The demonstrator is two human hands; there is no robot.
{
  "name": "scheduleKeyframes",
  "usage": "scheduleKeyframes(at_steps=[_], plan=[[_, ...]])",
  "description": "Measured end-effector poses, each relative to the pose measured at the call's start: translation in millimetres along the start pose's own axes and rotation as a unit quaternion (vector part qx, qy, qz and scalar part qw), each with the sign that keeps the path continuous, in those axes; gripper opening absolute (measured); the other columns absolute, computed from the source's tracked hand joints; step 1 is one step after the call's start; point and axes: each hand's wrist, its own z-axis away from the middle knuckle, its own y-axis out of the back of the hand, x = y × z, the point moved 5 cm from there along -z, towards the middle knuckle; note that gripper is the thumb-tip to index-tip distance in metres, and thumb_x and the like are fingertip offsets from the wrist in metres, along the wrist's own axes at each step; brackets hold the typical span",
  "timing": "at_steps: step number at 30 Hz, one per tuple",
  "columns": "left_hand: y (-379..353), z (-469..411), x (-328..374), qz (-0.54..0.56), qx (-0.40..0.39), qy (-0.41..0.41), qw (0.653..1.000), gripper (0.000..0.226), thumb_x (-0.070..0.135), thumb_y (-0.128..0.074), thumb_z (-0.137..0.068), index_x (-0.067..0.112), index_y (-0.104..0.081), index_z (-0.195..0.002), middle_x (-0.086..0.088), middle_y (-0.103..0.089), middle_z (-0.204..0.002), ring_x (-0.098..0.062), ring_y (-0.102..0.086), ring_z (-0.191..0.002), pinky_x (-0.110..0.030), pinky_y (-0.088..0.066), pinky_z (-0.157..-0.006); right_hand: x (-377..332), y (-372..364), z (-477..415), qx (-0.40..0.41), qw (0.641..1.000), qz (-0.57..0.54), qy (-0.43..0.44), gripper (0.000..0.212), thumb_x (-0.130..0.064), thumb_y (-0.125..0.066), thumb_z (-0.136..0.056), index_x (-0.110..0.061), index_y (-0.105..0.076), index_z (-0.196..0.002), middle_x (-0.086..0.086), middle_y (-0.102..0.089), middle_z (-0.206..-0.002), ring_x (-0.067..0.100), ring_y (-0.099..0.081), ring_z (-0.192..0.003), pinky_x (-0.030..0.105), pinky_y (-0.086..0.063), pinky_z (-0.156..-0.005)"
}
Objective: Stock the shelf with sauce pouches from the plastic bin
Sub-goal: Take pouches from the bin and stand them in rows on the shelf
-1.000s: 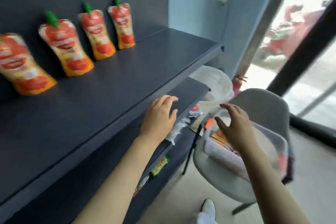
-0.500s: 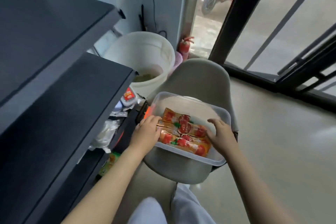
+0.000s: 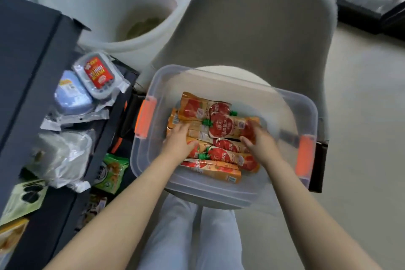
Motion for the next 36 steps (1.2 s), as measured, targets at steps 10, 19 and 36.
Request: scheduleKeyframes(at_steps=[10, 19, 36], plan=[[9, -26, -18, 0.106, 0.099, 0.023, 0.989, 0.068, 0.042, -0.073, -0.081, 0.029, -0.039, -0.139, 0.001, -0.035, -0.143, -0.026, -0.048, -0.126, -0.051, -0.046, -0.101, -1, -25, -44, -0.002, 0.984, 0.18, 0.017, 0.057, -0.045, -0.05, -0.094, -0.033, -0.034, -0.148, 0.007, -0.044, -0.143, 0.034, -0.036, -0.13, 0.043, -0.036, -0.1], [31, -53, 7, 0.29, 0.095, 0.075, 0.949, 0.077, 0.039, -0.07, -0.086, 0.018, -0.031, -0.149, -0.004, -0.044, -0.147, -0.021, -0.045, -0.131, -0.036, -0.042, -0.103, 5, -8, -48, 0.024, 0.994, 0.105, 0.001, 0.038, -0.033, -0.065, -0.087, -0.021, -0.061, -0.123, 0.008, -0.056, -0.13, 0.031, -0.049, -0.118, 0.037, -0.042, -0.091], [33, -15, 7, 0.329, 0.016, 0.121, 0.936, 0.045, 0.044, -0.073, -0.08, 0.019, -0.056, -0.113, 0.0, -0.063, -0.116, -0.021, -0.063, -0.104, -0.044, -0.054, -0.09, 0, 31, 10, 0.103, 0.955, -0.274, 0.035, 0.016, -0.015, -0.065, -0.089, -0.027, -0.06, -0.099, -0.013, -0.066, -0.09, 0.006, -0.062, -0.084, 0.03, -0.051, -0.075]])
